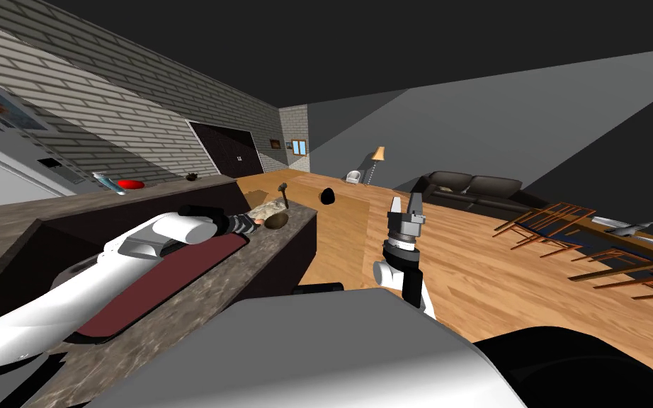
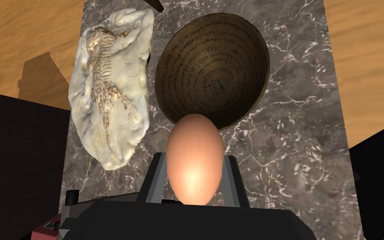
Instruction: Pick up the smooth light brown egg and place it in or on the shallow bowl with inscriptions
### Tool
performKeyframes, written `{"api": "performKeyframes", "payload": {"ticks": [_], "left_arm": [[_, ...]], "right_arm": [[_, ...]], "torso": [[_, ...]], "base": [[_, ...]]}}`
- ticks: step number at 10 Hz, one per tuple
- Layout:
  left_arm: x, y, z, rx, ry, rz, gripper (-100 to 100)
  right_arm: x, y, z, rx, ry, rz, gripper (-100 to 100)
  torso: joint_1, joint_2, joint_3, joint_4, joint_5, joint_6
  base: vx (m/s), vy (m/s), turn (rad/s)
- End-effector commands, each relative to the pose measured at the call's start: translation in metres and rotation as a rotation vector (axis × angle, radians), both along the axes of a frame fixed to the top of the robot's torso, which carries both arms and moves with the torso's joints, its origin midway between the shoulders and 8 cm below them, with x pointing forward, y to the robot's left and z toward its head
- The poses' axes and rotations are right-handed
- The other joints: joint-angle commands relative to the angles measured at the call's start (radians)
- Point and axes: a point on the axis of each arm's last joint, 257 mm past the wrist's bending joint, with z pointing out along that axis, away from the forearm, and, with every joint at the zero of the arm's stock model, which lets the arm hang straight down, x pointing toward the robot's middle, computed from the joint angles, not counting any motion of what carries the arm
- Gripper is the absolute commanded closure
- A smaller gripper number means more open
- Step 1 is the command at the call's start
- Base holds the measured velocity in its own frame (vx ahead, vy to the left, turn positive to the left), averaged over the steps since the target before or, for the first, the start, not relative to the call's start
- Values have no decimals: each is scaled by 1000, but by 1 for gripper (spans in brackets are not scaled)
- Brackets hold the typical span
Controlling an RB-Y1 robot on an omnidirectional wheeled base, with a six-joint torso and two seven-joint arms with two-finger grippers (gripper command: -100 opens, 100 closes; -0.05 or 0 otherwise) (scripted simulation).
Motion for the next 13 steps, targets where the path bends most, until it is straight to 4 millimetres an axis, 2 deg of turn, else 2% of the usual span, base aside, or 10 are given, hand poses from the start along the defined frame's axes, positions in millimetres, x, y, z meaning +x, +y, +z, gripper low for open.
{"api": "performKeyframes", "payload": {"ticks": [1,5,7,8,12,13], "left_arm": [[-4,6,-4,8,29,18,100],[-14,17,-10,24,79,54,100],[-14,18,-11,24,83,56,100],[-15,18,-12,24,87,59,-100],[-15,18,-12,23,86,58,-100],[-15,18,-12,23,86,58,0]], "right_arm": [[0,0,0,0,0,0,0],[0,0,0,0,0,0,0],[0,0,0,0,0,0,0],[0,0,0,0,0,0,0],[0,0,0,0,0,0,0],[0,0,0,0,0,0,0]], "torso": [[0,0,0,0,0,0],[1,1,1,0,0,0],[1,5,3,1,1,-1],[4,11,6,2,1,-1],[8,17,10,4,2,-1],[8,17,10,4,2,-1]], "base": [[191,-87,14],[190,-91,22],[96,-64,55],[13,-8,-4],[2,-1,0],[0,0,0]]}}
